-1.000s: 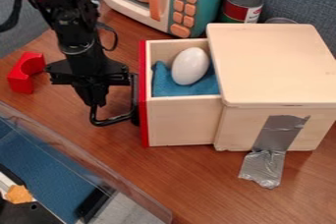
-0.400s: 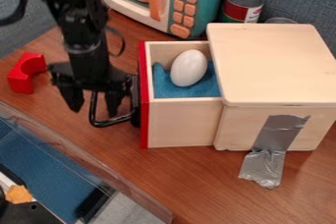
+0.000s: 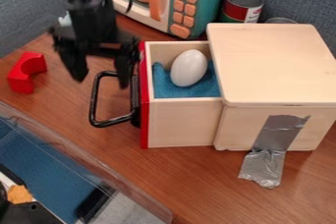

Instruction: Open the drawer

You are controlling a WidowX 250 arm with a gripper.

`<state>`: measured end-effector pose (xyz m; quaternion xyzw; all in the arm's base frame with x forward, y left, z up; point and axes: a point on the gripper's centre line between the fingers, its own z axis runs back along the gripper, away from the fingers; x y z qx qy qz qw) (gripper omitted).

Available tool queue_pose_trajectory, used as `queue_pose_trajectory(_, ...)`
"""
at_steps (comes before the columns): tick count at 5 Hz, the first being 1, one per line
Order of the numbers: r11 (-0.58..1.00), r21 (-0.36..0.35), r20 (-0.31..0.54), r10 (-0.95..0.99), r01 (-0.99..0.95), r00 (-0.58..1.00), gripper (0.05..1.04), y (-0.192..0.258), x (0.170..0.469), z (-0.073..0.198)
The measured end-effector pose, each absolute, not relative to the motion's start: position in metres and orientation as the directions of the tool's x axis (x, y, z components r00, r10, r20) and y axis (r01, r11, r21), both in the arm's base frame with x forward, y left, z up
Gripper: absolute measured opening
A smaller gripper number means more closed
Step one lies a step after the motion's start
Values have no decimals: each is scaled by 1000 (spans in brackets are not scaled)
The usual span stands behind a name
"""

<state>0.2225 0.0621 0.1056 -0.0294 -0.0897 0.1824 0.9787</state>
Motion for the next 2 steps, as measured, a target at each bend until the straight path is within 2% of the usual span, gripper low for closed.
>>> queue_pose_trajectory(2, 960, -131, 188, 270, -248, 944, 1001, 31, 226, 140)
